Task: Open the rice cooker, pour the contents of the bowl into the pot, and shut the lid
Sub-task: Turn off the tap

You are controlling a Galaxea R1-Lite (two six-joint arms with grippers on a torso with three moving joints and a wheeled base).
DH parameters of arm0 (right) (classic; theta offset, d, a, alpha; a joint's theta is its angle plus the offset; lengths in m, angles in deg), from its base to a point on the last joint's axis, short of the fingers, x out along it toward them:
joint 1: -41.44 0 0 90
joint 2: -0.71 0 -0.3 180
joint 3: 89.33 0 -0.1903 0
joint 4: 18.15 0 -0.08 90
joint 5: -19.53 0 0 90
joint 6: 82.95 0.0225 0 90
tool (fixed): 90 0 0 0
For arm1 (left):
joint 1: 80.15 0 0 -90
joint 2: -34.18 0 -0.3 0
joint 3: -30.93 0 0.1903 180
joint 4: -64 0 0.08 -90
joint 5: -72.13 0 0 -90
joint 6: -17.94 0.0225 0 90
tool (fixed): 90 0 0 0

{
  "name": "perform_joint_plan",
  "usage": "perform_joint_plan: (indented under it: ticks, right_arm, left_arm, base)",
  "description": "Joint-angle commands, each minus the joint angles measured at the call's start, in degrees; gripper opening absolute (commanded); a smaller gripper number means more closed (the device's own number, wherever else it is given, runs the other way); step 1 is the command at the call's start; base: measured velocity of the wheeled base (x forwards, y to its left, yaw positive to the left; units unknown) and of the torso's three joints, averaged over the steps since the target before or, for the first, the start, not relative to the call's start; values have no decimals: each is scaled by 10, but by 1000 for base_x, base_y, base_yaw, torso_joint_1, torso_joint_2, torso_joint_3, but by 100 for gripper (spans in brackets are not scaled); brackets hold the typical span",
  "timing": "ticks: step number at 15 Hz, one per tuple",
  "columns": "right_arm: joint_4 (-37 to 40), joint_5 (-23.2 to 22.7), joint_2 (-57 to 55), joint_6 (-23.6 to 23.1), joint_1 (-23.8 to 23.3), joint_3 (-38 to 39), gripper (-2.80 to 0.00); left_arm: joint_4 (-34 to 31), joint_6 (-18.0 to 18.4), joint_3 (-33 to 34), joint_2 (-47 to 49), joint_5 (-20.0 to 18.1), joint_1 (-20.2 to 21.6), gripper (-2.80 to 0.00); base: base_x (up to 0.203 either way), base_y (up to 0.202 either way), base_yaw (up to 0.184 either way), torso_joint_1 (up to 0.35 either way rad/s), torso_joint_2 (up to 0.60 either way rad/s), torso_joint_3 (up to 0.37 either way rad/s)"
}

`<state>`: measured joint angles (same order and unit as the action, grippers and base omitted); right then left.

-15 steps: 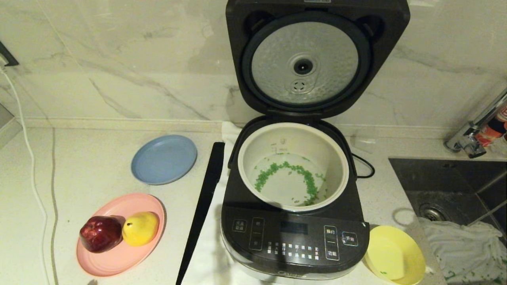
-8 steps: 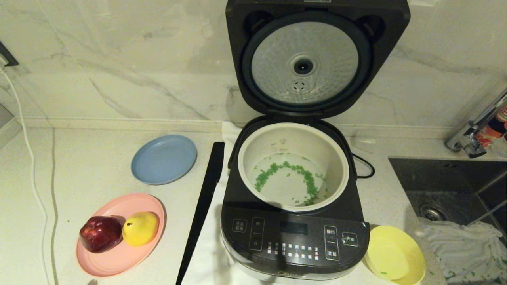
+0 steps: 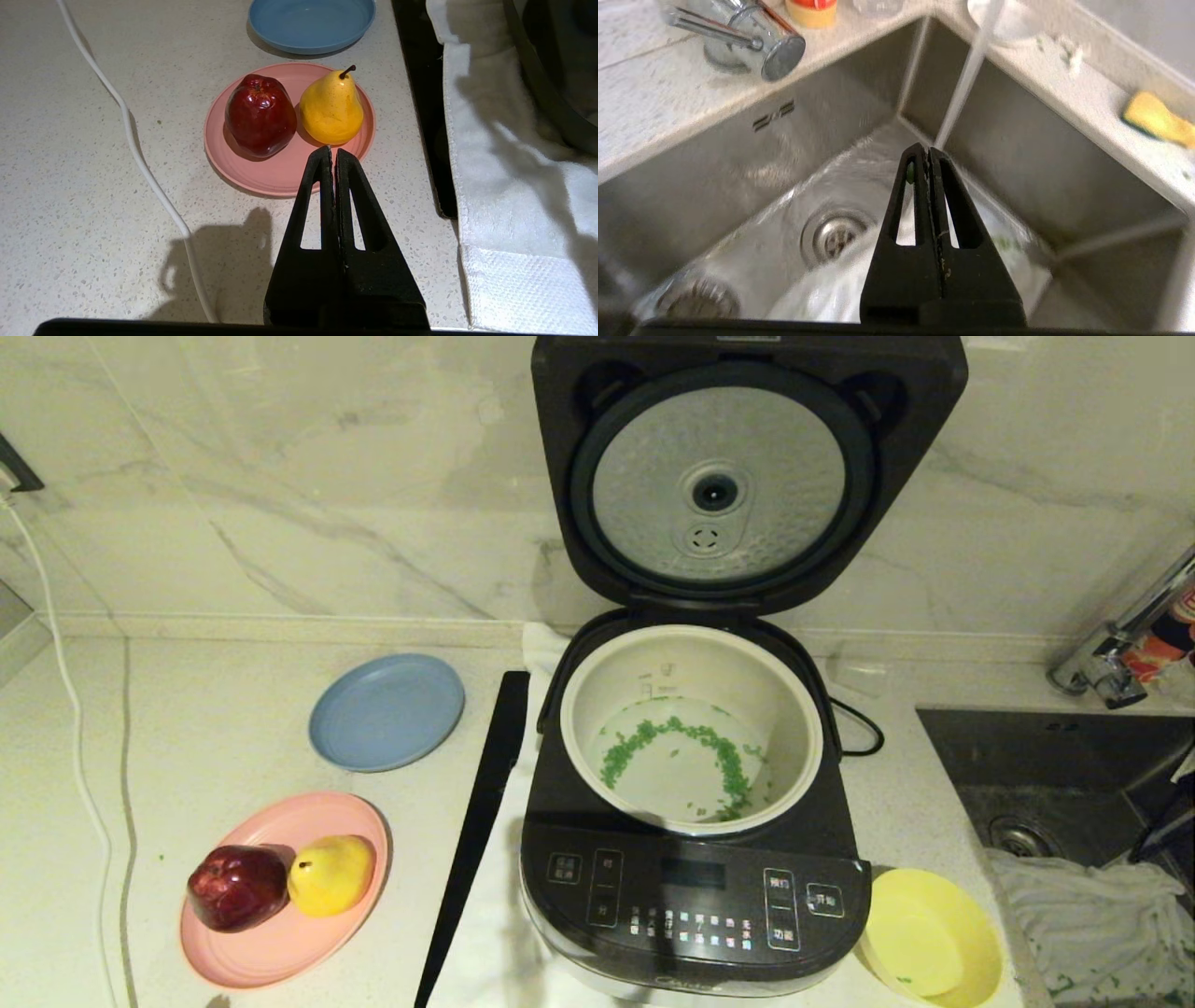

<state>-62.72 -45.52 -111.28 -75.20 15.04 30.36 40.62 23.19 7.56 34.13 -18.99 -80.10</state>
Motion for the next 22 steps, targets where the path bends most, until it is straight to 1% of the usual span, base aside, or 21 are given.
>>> perform_joint_plan:
  ticks: [1, 3, 7, 12, 16, 20, 22]
  right_arm:
    - [-48, 11, -75, -7, 8, -16, -280]
    - [-57, 31, -101, -10, 17, -43, -280]
    - [-56, 38, -117, -12, 44, -91, -280]
    - [-53, 70, -149, -53, 45, -171, -280]
    - [-52, 77, -174, -58, 44, -211, -280]
    - [-52, 84, -196, -74, 45, -262, -280]
    - [-49, 84, -201, -77, 49, -274, -280]
  left_arm:
    - [0, 0, 5, 0, 0, 0, -280]
    - [0, 0, 5, 0, 0, 0, -280]
    - [0, 0, 5, 0, 0, 0, -280]
    - [0, 0, 5, 0, 0, 0, -280]
    - [0, 0, 5, 0, 0, 0, -280]
    - [0, 0, 5, 0, 0, 0, -280]
    - [0, 0, 5, 0, 0, 0, -280]
  base:
    - [0, 0, 0, 0, 0, 0]
    - [0, 0, 0, 0, 0, 0]
    - [0, 0, 0, 0, 0, 0]
    - [0, 0, 0, 0, 0, 0]
    - [0, 0, 0, 0, 0, 0]
    - [0, 0, 0, 0, 0, 0]
    - [0, 0, 0, 0, 0, 0]
